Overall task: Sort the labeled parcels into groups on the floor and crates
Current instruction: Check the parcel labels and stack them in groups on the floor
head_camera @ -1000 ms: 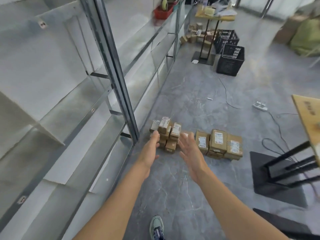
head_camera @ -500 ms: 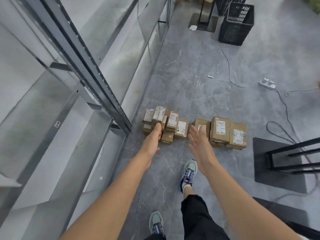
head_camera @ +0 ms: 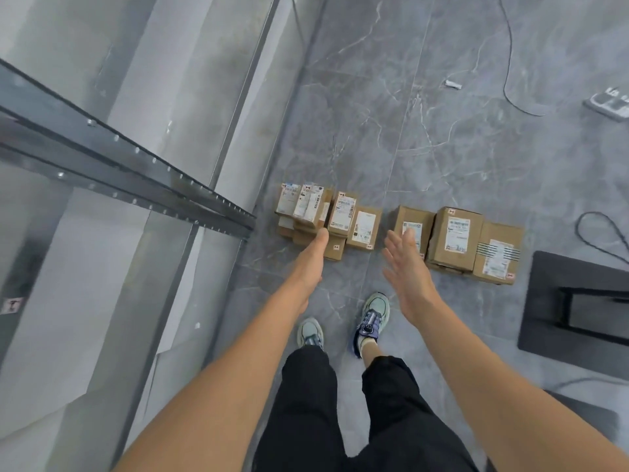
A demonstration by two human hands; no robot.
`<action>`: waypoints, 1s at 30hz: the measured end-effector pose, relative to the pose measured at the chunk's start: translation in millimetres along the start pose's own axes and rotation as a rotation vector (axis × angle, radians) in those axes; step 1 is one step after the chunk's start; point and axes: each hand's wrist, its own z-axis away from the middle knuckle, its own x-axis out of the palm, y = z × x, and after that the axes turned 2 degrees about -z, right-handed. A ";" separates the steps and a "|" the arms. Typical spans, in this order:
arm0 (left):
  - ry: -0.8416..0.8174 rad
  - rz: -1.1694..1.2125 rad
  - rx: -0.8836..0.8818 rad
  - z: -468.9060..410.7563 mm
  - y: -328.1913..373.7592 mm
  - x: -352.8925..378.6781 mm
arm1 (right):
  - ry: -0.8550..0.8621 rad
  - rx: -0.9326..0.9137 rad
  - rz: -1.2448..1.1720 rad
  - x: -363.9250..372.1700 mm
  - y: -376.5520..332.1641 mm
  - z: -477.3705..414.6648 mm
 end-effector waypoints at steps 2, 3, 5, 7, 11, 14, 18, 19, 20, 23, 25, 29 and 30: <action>-0.013 -0.024 -0.010 -22.8 5.7 4.7 | 0.011 0.030 0.006 -2.0 -4.2 -22.2; -0.017 -0.035 -0.020 -34.2 7.2 7.1 | 0.018 0.047 0.007 -2.3 -5.2 -32.3; -0.027 -0.058 -0.043 -60.1 9.5 10.6 | 0.031 0.070 0.009 -2.0 -5.7 -55.0; -0.036 -0.086 -0.070 -89.5 11.0 13.5 | 0.034 0.092 0.016 -0.8 -3.9 -79.9; -0.076 -0.127 -0.082 -159.9 7.5 16.6 | 0.058 0.120 0.019 4.0 11.6 -140.6; -0.137 -0.203 -0.080 -215.3 0.2 22.7 | 0.089 0.146 0.007 4.7 31.0 -191.9; -0.165 -0.250 -0.075 -289.3 -18.2 37.7 | 0.161 0.157 -0.031 -3.7 62.8 -263.0; -0.184 -0.254 -0.068 -306.0 -24.1 43.3 | 0.182 0.166 -0.041 -5.9 71.2 -280.6; -0.203 -0.258 -0.069 -321.3 -31.7 49.0 | 0.200 0.183 -0.049 -7.5 80.1 -297.4; -0.253 -0.275 -0.084 -360.8 -61.9 68.6 | 0.250 0.223 -0.064 -15.3 107.4 -342.5; -0.267 -0.309 -0.096 -383.3 -86.1 81.8 | 0.270 0.241 -0.058 -23.1 125.9 -369.4; -0.275 -0.379 -0.132 -422.4 -128.8 110.6 | 0.329 0.293 -0.050 -42.7 161.6 -414.8; -0.271 -0.399 -0.137 -432.0 -137.9 116.8 | 0.341 0.307 -0.053 -47.5 170.3 -425.6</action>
